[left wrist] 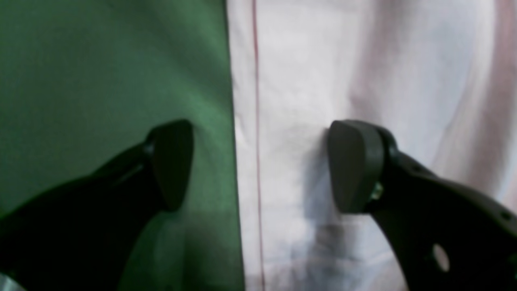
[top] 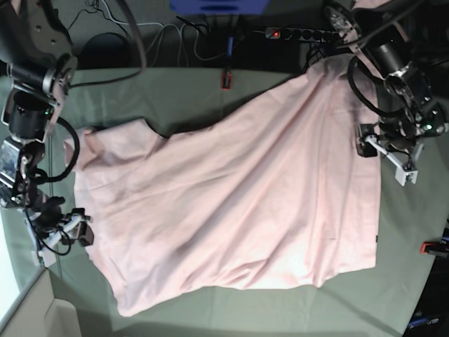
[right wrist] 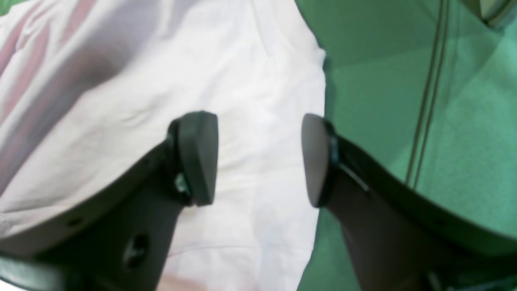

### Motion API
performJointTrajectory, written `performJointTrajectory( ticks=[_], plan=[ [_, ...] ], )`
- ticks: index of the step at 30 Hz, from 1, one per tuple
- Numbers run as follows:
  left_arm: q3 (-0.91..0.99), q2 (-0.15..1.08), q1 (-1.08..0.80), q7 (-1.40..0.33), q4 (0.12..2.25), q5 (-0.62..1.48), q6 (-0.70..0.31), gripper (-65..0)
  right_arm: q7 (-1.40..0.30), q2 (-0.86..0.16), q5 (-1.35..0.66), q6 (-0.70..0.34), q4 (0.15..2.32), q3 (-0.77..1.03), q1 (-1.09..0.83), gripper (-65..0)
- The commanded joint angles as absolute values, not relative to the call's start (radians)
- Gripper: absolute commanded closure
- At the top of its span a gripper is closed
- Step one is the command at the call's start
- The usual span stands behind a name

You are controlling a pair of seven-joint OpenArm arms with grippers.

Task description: Layout the t-shirt on the table in an organized manner, then fold the t-shirt properly

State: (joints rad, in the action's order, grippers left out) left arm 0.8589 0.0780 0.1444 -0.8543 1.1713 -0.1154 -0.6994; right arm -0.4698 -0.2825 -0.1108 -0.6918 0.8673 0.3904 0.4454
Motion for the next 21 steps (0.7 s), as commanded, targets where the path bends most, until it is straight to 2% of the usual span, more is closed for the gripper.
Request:
performJointTrajectory(
  ticks=[1, 5, 6, 9, 13, 14, 17, 21],
  plan=[
    [0.86, 0.084, 0.156, -0.858, 1.164, -0.108, -0.698, -50.1, -0.447, -0.297, -0.127, -0.698, 0.883, 0.392, 0.473, -33.2],
    [0.86, 0.084, 0.168, -0.817, 1.072, -0.107, -0.698, -49.1, -0.447, -0.295, -0.127, -0.698, 0.883, 0.392, 0.473, -33.2],
    [0.86, 0.084, 0.174, -0.808, 1.049, -0.107, -0.698, -46.5, -0.447, -0.295, -0.127, -0.698, 0.883, 0.392, 0.472, -33.2],
    [0.86, 0.082, 0.182, -0.806, 1.021, -0.105, -0.698, -30.9, -0.447, -0.297, -0.127, -0.698, 0.883, 0.392, 0.47, -33.1],
    [0.855, 0.081, 0.193, -0.808, 1.015, -0.105, -0.698, -3.2, -0.447, -0.302, -0.127, -0.698, 0.883, 0.392, 0.45, -33.1],
    [0.854, 0.081, 0.205, -0.811, 1.015, -0.105, -0.698, 0.0, -0.447, -0.302, -0.127, -0.698, 0.883, 0.392, 0.449, -33.1],
    [0.857, 0.081, 0.217, -0.846, 1.024, -0.105, -0.698, -1.5, -0.447, -0.302, -0.127, -0.698, 0.883, 0.392, 0.446, -33.1],
    [0.86, 0.081, 0.245, -0.871, 1.027, -0.105, -0.698, -0.2, -0.447, -0.302, -0.127, -0.698, 0.883, 0.392, 0.446, -33.1]
  ],
)
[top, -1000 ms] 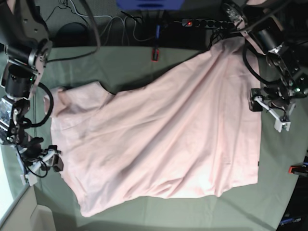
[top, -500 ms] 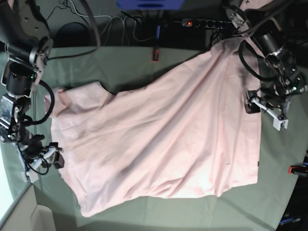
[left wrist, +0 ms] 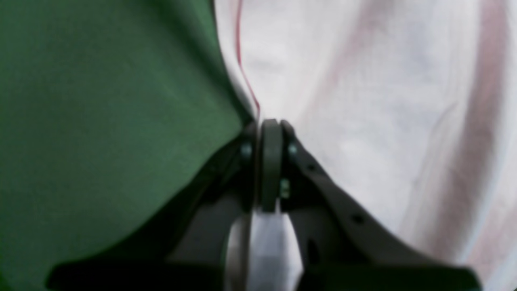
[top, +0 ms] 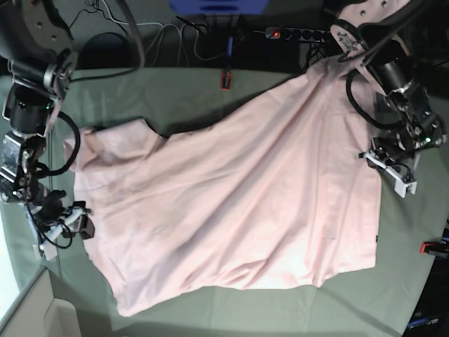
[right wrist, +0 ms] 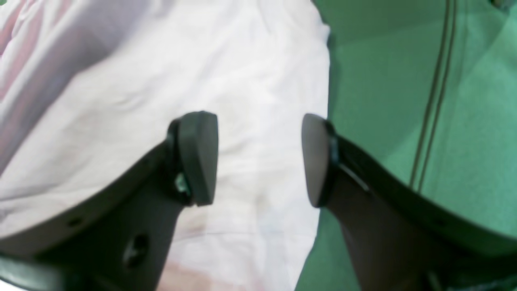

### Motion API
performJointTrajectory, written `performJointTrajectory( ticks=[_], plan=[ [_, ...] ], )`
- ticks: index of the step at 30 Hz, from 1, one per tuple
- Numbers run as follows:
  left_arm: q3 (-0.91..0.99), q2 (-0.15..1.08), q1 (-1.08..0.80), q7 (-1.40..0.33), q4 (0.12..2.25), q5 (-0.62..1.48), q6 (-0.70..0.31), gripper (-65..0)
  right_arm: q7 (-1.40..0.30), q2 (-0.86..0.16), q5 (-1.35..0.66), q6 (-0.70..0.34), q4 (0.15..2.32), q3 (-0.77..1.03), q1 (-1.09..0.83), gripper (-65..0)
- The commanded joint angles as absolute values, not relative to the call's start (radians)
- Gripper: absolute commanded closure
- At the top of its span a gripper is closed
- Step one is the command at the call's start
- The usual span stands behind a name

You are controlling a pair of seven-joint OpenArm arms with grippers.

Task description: Layout the t-shirt on the table in an organized manner, then fold the t-shirt properly

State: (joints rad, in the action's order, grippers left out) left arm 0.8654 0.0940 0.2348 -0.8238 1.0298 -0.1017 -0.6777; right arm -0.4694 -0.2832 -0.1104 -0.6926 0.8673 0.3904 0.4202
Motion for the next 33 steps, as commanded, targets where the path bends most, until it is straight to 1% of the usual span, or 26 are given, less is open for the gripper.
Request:
performJointTrajectory(
  ticks=[1, 7, 14, 20, 24, 31, 32, 33],
  plan=[
    [0.86, 0.082, 0.255, -0.871, 1.027, -0.105, -0.698, -0.2, -0.447, -0.302, -0.127, -0.698, 0.883, 0.392, 0.446, -33.1],
    [0.86, 0.082, 0.32, -0.871, 1.067, -0.105, -0.698, -0.2, -0.447, -0.303, -0.127, -0.698, 0.883, 0.392, 0.447, -33.1],
    [0.851, 0.09, 0.437, -0.871, 1.067, -0.113, -0.698, -0.2, -0.447, -0.308, -0.127, -0.698, 0.885, 0.392, 0.444, -33.1],
    [0.849, 0.09, 0.495, -0.855, 1.061, -0.117, -0.698, -0.2, -0.447, -0.311, -0.127, -0.698, 0.885, 0.394, 0.444, -33.1],
    [0.849, 0.093, 0.529, -0.819, 0.998, -0.117, -0.698, -0.2, -0.447, -0.311, -0.127, -0.698, 0.885, 0.394, 0.444, -33.1],
    [0.849, 0.124, 0.53, -0.73, 0.886, -0.117, -0.698, -0.6, -0.447, -0.311, -0.127, -0.698, 0.885, 0.394, 0.443, -33.1],
    [0.849, 0.124, 0.53, -0.728, 0.885, -0.114, -0.698, -0.9, -0.447, -0.311, -0.127, -0.698, 0.885, 0.394, 0.443, -33.1],
    [0.849, 0.125, 0.53, -0.731, 0.883, -0.113, -0.698, -2.6, -0.447, -0.311, -0.127, -0.698, 0.886, 0.394, 0.443, -33.1]
  ],
)
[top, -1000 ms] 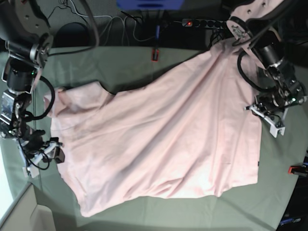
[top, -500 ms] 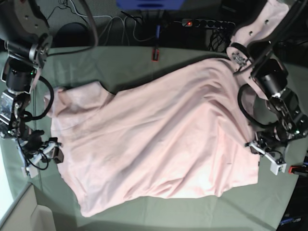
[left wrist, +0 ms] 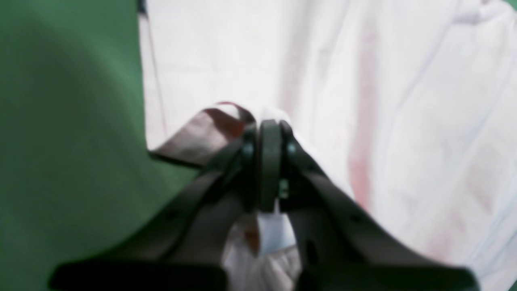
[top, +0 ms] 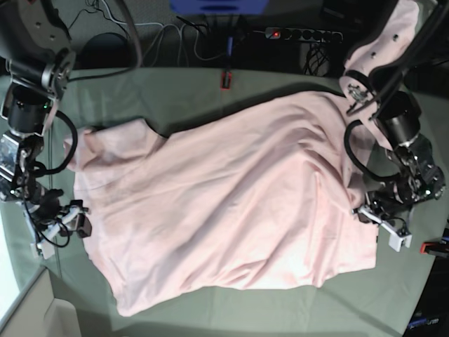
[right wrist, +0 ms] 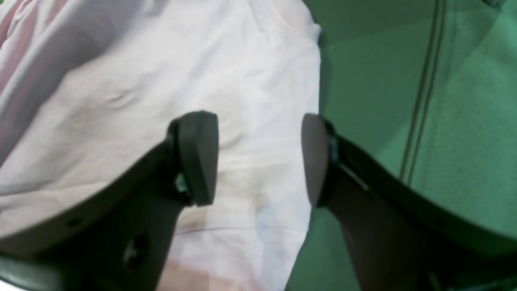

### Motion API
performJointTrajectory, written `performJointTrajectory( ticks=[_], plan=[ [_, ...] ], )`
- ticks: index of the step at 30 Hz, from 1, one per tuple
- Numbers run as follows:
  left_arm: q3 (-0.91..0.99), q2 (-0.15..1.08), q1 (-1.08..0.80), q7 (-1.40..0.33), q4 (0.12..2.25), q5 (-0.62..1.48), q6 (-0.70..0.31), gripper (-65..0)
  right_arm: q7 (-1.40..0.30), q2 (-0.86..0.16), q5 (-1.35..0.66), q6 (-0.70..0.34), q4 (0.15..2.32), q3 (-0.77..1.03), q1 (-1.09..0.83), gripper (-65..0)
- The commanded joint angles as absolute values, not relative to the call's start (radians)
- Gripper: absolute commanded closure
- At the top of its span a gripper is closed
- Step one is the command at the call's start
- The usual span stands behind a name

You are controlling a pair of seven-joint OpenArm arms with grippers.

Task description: Layout the t-shirt on the table in an organized manner, then fold the t-shirt properly

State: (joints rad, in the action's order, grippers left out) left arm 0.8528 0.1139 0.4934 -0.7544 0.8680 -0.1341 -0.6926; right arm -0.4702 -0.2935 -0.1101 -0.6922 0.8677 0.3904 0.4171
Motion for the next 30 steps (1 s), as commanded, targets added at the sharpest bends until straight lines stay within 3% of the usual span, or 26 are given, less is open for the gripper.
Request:
performJointTrajectory(
  ticks=[1, 7, 10, 13, 19, 24, 30],
  plan=[
    [0.849, 0.125, 0.529, -0.731, 0.881, -0.11, -0.698, -4.9, -0.447, -0.312, -0.127, -0.698, 0.886, 0.394, 0.443, -33.1],
    [0.88, 0.127, 0.529, -0.791, 0.885, -0.102, -0.698, -32.2, -0.447, -0.325, -0.127, -0.698, 0.886, 0.395, 0.443, -33.2],
    [0.889, 0.143, 0.521, -0.851, 0.917, -0.064, -0.698, -40.9, -0.447, -0.334, -0.127, -0.698, 0.886, 0.395, 0.443, -33.2],
    [0.892, 0.154, 0.456, -0.928, 1.018, 0.015, -0.698, -40.7, -0.447, -0.34, -0.127, -0.698, 0.888, 0.397, 0.424, -33.2],
    [0.889, 0.148, 0.228, -1.03, 1.29, 0.16, -0.698, -34.3, -0.447, -0.355, -0.128, -0.698, 0.888, 0.398, 0.394, -33.2],
    [0.891, 0.13, 0.051, -1.026, 1.348, 0.166, -0.698, -34.1, -0.447, -0.36, -0.13, -0.698, 0.888, 0.398, 0.363, -33.2],
    [0.885, 0.11, -0.065, -0.905, 1.342, 0.163, -0.698, -34.1, -0.447, -0.36, -0.13, -0.698, 0.888, 0.398, 0.343, -33.2]
  ],
)
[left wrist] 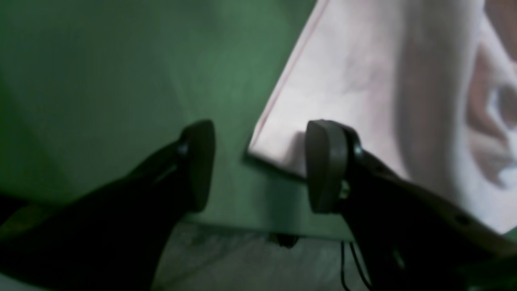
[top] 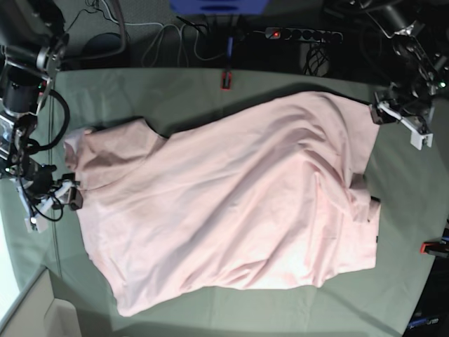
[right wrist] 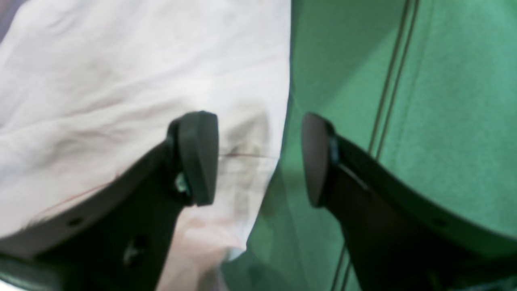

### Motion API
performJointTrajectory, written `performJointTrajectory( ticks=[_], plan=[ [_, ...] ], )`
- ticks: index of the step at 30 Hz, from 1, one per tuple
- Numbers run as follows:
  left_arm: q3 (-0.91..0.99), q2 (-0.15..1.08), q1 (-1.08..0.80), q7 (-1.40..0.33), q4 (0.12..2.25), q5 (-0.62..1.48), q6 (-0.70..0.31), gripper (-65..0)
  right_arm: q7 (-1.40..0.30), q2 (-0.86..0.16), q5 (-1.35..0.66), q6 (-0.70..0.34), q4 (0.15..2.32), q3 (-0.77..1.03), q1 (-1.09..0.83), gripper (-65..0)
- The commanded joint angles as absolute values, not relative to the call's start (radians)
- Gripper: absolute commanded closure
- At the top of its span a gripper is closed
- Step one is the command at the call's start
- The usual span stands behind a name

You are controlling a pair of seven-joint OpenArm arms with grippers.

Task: Layout the t-shirt on the table in an organized manner, then fold the t-shirt properly
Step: 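Pull the shirt edges apart with both grippers to straighten it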

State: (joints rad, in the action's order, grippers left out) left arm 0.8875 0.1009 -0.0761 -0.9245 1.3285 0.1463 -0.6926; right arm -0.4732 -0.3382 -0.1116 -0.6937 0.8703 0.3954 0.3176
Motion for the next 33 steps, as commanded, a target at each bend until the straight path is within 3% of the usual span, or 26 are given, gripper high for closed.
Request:
performJointTrajectory(
  ticks=[1, 13, 15, 19, 21, 30, 33],
  plan=[
    [0.872, 0.104, -0.071, -0.885, 1.333, 0.163, -0.698, -34.1, -0.447, -0.36, -0.13, -0.698, 0.888, 0.398, 0.332, -33.2],
    [0.794, 0.104, -0.076, -0.843, 1.222, 0.162, -0.698, -33.2, -0.449, -0.36, -0.13, -0.698, 0.943, 0.398, 0.274, -33.1],
    [0.797, 0.105, -0.094, -0.843, 1.224, 0.163, -0.698, -28.0, -0.449, -0.357, -0.13, -0.698, 1.006, 0.398, 0.242, -33.1],
    [0.799, 0.117, -0.127, -0.843, 1.259, 0.163, -0.698, -8.6, -0.449, -0.335, -0.13, -0.698, 1.135, 0.398, 0.179, -33.2],
    [0.8, 0.117, -0.14, -0.843, 1.277, 0.163, -0.698, -3.5, -0.45, -0.328, -0.128, -0.698, 1.175, 0.398, 0.16, -33.2],
    [0.794, 0.139, -0.162, -0.845, 1.283, 0.162, -0.698, -2.9, -0.455, -0.303, -0.128, -0.698, 1.241, 0.398, 0.116, -33.2],
    [0.8, 0.147, -0.165, -0.845, 1.283, 0.163, -0.698, 0.0, -0.455, -0.303, -0.128, -0.698, 1.287, 0.398, 0.081, -33.2]
  ],
)
